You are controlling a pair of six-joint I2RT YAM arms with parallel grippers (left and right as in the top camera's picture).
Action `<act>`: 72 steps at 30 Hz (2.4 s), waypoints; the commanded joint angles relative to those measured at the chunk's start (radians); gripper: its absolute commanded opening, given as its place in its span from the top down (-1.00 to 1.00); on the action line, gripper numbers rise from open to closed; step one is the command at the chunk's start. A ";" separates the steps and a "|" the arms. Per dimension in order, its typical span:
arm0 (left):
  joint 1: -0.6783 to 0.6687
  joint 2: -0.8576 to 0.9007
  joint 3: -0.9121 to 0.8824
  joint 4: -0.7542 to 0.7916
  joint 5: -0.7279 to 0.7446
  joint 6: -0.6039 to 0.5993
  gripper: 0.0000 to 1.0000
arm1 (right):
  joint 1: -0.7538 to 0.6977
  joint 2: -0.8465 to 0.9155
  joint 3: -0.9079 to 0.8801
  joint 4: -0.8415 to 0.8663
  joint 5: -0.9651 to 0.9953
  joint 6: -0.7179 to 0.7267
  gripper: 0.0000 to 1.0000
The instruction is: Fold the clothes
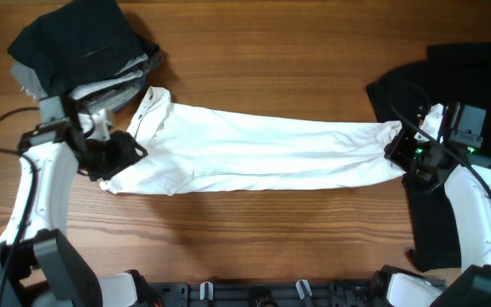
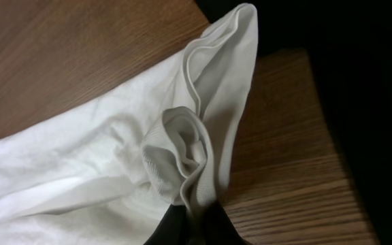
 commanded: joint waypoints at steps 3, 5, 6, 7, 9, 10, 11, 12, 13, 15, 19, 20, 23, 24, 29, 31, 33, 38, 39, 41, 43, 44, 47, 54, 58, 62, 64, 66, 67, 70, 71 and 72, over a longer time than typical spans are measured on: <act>-0.122 0.081 0.013 -0.074 -0.116 0.011 0.01 | -0.003 -0.010 0.024 -0.014 0.032 -0.002 0.91; -0.150 0.114 0.013 -0.091 -0.110 0.011 -0.06 | -0.003 -0.010 0.024 -0.011 0.032 -0.002 0.91; -0.163 0.126 0.010 -0.089 -0.106 0.011 -0.01 | -0.003 -0.010 0.024 -0.011 0.032 -0.002 0.91; -0.174 0.137 0.006 -0.087 -0.100 0.011 0.00 | -0.003 -0.010 0.024 -0.011 0.032 -0.002 0.91; -0.207 0.161 -0.013 -0.082 -0.092 0.011 -0.04 | -0.003 -0.010 0.024 -0.012 0.032 -0.002 0.91; -0.224 0.170 -0.020 -0.080 -0.092 0.012 -0.06 | -0.003 -0.010 0.024 -0.012 0.032 -0.002 0.91; -0.236 0.175 -0.021 -0.069 -0.092 0.011 -0.04 | -0.003 -0.010 0.024 -0.010 0.032 -0.002 0.91; -0.248 0.176 -0.021 -0.058 -0.092 0.011 -0.02 | -0.003 -0.010 0.024 -0.008 0.032 -0.002 0.92; -0.259 0.176 -0.021 -0.050 -0.092 0.011 0.00 | -0.003 -0.010 0.024 -0.007 0.032 -0.002 0.91; -0.280 0.179 -0.021 -0.042 -0.107 0.011 0.03 | -0.003 -0.010 0.024 -0.010 0.032 -0.002 0.91; -0.318 0.188 -0.021 -0.087 -0.133 0.007 0.08 | -0.003 -0.010 0.024 -0.011 0.032 -0.002 0.90; -0.325 0.188 -0.021 -0.111 -0.129 0.007 0.06 | -0.003 -0.010 0.024 -0.011 0.032 -0.002 0.90; -0.340 0.188 -0.023 -0.140 -0.130 0.007 -0.02 | -0.003 -0.010 0.024 -0.010 0.032 -0.002 0.90; -0.340 0.188 -0.029 -0.124 -0.135 0.007 -0.01 | -0.003 -0.010 0.024 -0.009 0.032 -0.002 0.90; -0.340 0.188 -0.091 0.001 -0.166 -0.016 0.26 | -0.003 -0.010 0.024 -0.009 0.032 -0.002 0.88; -0.340 0.188 -0.092 -0.001 -0.161 -0.019 0.65 | -0.003 -0.010 0.024 -0.008 0.032 -0.002 0.88; -0.340 0.188 -0.091 -0.003 -0.144 -0.019 0.92 | -0.003 -0.010 0.024 -0.007 0.032 -0.002 0.85; -0.339 0.187 -0.016 -0.043 -0.122 -0.019 0.92 | -0.003 -0.010 0.024 -0.007 0.032 -0.002 0.84; -0.339 0.187 0.014 -0.035 -0.122 -0.019 0.92 | -0.003 -0.010 0.024 -0.008 0.032 -0.002 0.83; -0.339 0.187 0.034 0.006 -0.122 -0.019 0.92 | -0.003 -0.010 0.024 -0.008 0.032 -0.002 0.84; -0.339 0.187 0.036 0.056 -0.122 -0.019 0.92 | -0.003 -0.010 0.024 -0.008 0.032 -0.002 0.84; -0.340 0.187 0.036 0.075 -0.124 -0.019 0.90 | -0.003 -0.010 0.024 -0.008 0.032 -0.002 0.83; -0.340 0.187 0.036 0.115 -0.150 -0.018 0.28 | -0.003 -0.010 0.024 -0.008 0.032 -0.002 0.82; -0.336 0.165 0.061 0.031 -0.192 -0.006 -0.81 | -0.002 -0.010 0.024 0.005 -0.090 -0.056 0.60; -0.322 0.107 0.199 -0.107 -0.209 0.000 -0.89 | 0.042 -0.010 0.034 0.029 -0.215 -0.108 0.65; -0.304 0.060 0.323 -0.183 -0.209 0.000 -0.99 | 0.175 -0.010 0.041 0.034 -0.199 -0.096 0.69; -0.286 0.049 0.352 -0.204 -0.209 0.000 -1.00 | 0.185 -0.010 0.041 0.032 -0.106 0.011 0.70; -0.260 0.040 0.354 -0.242 -0.208 0.000 -1.00 | 0.120 -0.010 0.041 0.032 -0.079 0.049 0.34; -0.249 0.040 0.354 -0.255 -0.208 0.000 -1.00 | 0.068 -0.010 0.040 0.026 -0.079 0.041 0.02; -0.223 0.036 0.354 -0.271 -0.204 0.000 -0.99 | -0.038 0.021 0.040 0.004 -0.071 0.018 -0.56; -0.216 0.031 0.354 -0.270 -0.204 0.000 -1.00 | -0.073 0.058 0.039 0.001 -0.072 -0.005 -0.71; -0.214 0.024 0.354 -0.267 -0.204 0.000 -1.00 | -0.088 0.100 0.039 0.001 -0.068 -0.009 -0.74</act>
